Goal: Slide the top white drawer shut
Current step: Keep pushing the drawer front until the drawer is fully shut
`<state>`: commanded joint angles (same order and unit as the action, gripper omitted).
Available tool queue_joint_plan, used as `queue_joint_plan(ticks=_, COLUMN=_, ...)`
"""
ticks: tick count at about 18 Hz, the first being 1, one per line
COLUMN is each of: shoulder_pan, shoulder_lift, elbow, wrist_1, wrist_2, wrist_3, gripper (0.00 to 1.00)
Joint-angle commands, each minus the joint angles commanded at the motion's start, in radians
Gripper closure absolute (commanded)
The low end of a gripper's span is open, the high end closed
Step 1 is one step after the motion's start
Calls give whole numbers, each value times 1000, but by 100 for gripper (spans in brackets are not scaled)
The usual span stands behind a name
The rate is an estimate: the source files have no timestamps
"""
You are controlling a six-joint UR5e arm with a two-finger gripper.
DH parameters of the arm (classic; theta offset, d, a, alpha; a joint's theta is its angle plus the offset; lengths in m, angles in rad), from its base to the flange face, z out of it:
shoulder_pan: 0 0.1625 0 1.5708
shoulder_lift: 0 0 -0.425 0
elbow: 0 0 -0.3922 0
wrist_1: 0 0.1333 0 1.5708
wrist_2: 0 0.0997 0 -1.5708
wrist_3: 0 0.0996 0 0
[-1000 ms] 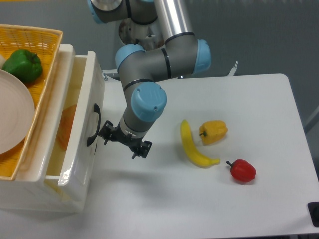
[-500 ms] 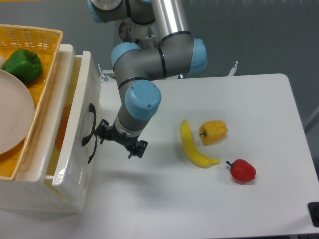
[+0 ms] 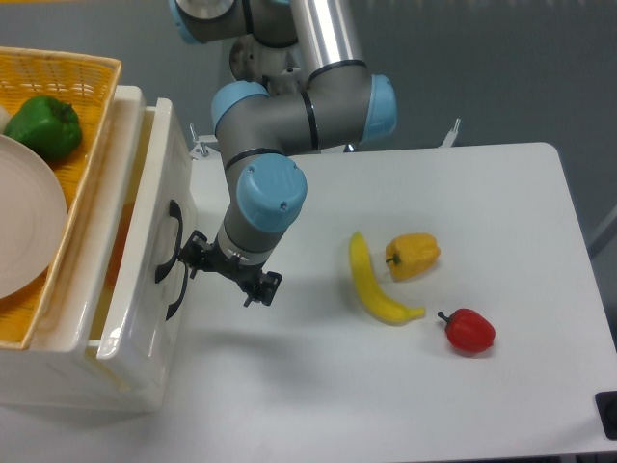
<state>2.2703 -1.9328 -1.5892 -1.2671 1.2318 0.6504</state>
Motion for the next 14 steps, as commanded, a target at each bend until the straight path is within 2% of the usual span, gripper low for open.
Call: queue_joint_plan(ticks=14, shoulder_pan=-20, shoulder_lift=5, elbow=-2, wrist_1=-2, wrist_2=0, wrist_3=-6, gripper=0)
